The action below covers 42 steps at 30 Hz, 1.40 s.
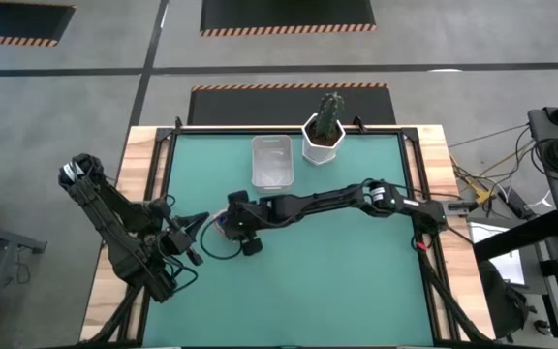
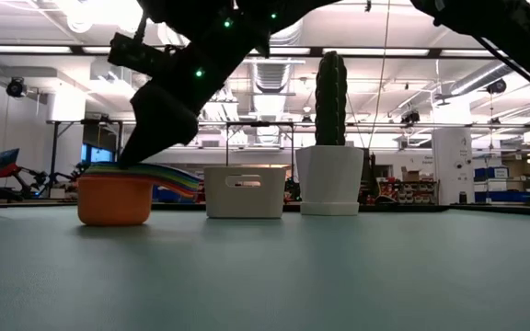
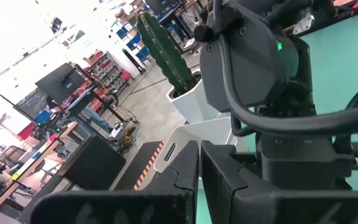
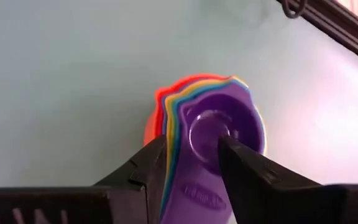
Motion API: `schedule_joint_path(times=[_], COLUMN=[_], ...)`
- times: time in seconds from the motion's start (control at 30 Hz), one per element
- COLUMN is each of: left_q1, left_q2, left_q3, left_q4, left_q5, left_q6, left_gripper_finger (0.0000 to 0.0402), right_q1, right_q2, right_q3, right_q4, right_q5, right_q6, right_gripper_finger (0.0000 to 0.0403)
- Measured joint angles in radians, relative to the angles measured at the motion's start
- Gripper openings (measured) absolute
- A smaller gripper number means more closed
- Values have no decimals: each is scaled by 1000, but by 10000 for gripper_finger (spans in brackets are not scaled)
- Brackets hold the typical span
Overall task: Nest measuring cups in basket
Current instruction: Put the nested measuring cups into the gray bin
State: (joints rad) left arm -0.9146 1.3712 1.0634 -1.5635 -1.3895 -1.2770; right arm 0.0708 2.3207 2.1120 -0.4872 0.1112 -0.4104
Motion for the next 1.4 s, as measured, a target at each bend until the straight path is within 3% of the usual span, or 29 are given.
schedule_joint_path(times=[0.27, 0.67, 0.93, 1.13, 1.4], left_q1=[0, 0, 0, 0, 0], left_q2=[0, 0, 0, 0, 0], left_q3=[0, 0, 0, 0, 0], left_q4=[3, 7, 8, 8, 7], left_q5=[-7, -14, -15, -15, -15], left_q6=[0, 1, 8, 8, 11], left_gripper_finger=[0, 0, 0, 0, 0], right_q1=[-1, -2, -2, -2, 1], right_q2=[-57, -31, -32, -32, -22], right_q3=[2, -34, -20, -19, -29], right_q4=[-67, -45, -33, 31, 107], right_q5=[20, 12, 12, 5, -48], right_q6=[27, 51, 54, 53, 55], right_gripper_finger=[106, 64, 59, 96, 212])
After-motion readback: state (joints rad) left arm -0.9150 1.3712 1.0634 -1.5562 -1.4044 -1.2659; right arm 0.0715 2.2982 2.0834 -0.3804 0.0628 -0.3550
